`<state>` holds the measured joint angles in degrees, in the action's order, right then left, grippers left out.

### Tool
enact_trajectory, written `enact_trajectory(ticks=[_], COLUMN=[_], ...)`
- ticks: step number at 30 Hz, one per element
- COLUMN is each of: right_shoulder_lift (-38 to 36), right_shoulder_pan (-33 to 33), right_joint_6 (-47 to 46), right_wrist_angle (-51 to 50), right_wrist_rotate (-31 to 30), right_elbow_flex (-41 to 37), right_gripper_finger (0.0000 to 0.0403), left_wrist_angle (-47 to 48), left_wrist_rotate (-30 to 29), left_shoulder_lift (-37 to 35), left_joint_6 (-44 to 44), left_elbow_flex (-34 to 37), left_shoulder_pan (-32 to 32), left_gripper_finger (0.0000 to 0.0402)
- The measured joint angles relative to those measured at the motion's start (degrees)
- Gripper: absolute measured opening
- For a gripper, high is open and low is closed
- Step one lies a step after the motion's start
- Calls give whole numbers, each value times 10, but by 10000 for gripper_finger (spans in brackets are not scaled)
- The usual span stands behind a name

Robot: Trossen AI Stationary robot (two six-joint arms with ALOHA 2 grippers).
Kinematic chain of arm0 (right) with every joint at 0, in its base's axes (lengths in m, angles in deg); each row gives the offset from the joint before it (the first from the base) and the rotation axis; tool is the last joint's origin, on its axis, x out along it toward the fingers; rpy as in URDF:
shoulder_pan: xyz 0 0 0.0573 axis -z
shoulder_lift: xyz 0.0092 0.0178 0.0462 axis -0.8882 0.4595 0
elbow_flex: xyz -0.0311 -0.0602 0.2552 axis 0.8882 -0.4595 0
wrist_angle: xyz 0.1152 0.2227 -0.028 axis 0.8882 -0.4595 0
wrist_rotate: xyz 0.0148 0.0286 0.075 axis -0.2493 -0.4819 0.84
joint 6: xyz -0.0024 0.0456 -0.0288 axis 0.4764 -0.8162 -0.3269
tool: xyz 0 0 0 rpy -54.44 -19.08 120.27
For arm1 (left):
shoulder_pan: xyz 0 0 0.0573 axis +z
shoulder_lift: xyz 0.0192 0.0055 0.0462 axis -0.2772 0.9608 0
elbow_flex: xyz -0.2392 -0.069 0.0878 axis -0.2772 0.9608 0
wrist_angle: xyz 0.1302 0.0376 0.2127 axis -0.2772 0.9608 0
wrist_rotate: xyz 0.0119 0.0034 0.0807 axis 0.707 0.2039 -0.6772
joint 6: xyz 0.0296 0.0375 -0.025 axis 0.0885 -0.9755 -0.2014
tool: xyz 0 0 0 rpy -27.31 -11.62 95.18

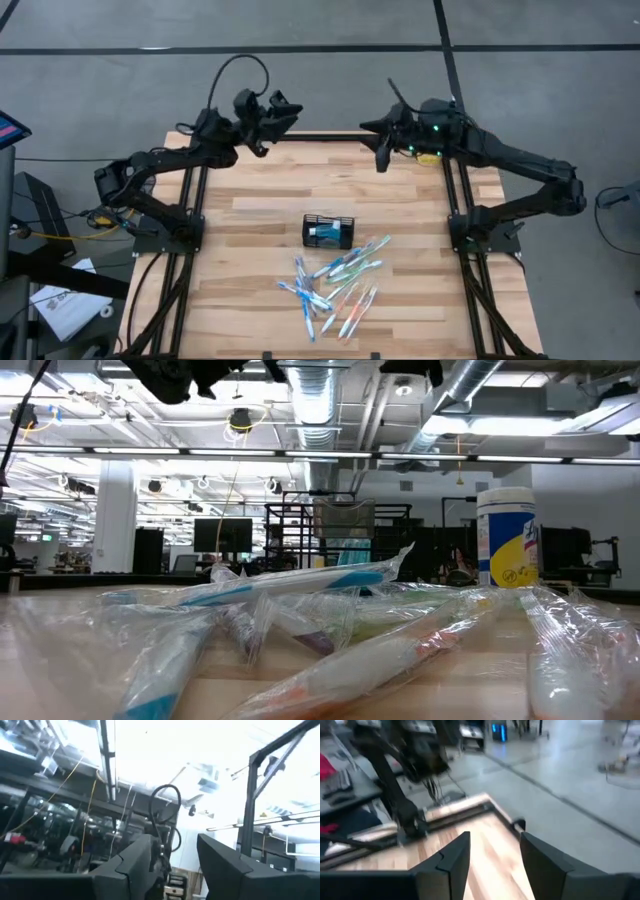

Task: Pick & Place toothbrushing station
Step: Put the green toothbrush into the black wire organizer

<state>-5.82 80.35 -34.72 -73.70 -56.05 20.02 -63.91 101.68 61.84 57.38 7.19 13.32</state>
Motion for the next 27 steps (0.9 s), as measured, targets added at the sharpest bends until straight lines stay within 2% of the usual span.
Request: enact_trajectory(ticks=[2,5,18,20,23,27], right_shoulder_lift=[4,2,6,7,8,8], right_shoulder_pan=[5,9,-6,-10,-16,-21], right_joint_6=[-14,-35,-96,-105,-94,-103], right_wrist_angle=[-43,-55,-91,-130,-226,-328], right_wrist_rotate=[-1,0,2,5,5,38], right_elbow_flex=[20,36,36,37,36,35], right_gripper_finger=[156,151,156,155,157,164], left_wrist_angle=[2,8,28,94,281,526], left_wrist_rotate=[1,10,47,72,92,43], left_shoulder_lift=[-13,-28,-103,-115,-136,-152], left_joint_6=[-4,-4,40,23,-65,-209], left_elbow_flex=[0,-1,-1,-1,-1,-1], left_shoulder_pan=[-6,-10,-7,-1,-1,-8], left_gripper_finger=[155,155,172,170,166,159])
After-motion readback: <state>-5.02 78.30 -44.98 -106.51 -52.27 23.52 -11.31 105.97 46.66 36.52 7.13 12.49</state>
